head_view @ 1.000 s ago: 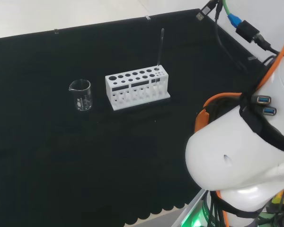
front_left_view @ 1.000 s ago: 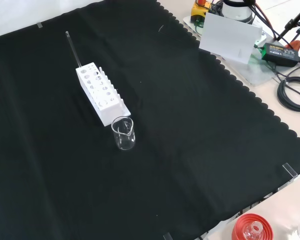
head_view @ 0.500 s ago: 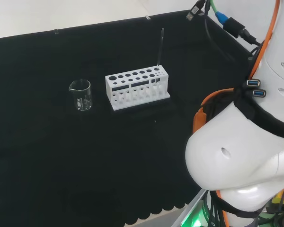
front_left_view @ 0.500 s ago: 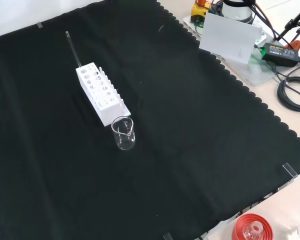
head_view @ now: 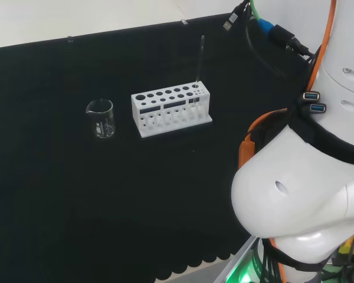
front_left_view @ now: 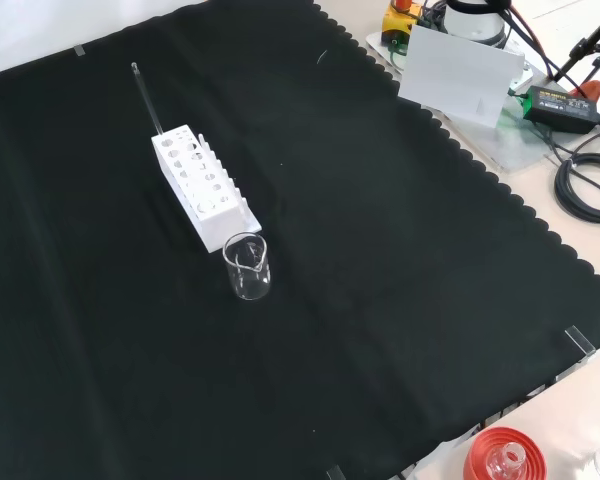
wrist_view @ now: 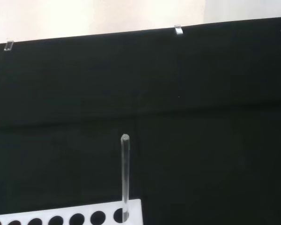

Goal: Take the glass rod from the white test tube rack.

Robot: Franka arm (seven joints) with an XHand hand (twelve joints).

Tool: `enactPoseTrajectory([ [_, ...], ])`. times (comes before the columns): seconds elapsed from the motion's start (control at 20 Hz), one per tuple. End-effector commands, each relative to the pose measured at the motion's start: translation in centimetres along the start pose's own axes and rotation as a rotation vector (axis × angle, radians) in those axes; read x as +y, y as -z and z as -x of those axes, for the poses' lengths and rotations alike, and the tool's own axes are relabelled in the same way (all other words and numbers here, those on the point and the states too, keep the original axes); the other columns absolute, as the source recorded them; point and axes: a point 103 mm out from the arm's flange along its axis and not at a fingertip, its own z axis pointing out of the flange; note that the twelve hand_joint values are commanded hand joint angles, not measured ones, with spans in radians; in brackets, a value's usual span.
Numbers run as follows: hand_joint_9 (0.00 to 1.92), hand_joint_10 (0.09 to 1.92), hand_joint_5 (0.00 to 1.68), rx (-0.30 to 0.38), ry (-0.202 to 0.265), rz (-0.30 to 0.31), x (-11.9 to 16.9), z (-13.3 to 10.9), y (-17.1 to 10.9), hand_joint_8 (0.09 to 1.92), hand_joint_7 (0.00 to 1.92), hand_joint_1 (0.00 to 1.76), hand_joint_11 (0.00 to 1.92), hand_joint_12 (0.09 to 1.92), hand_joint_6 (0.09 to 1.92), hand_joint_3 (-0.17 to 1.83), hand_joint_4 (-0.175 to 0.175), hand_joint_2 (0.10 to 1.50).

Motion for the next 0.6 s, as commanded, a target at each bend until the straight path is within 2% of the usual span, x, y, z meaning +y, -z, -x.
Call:
enactPoseTrajectory([
  [0.05,0.58,0.86,0.41,0.022,0.048,-0.020,0.8,-1.2,-2.1,0.85,0.47,0.44,0.36,1.40,0.12,-0.14,-0.054,1.27],
  [0.6,0.65,0.83,0.37,0.020,0.078,-0.045,2.1,-2.0,-5.3,0.85,0.50,0.47,0.44,1.36,0.24,-0.17,-0.063,1.26],
])
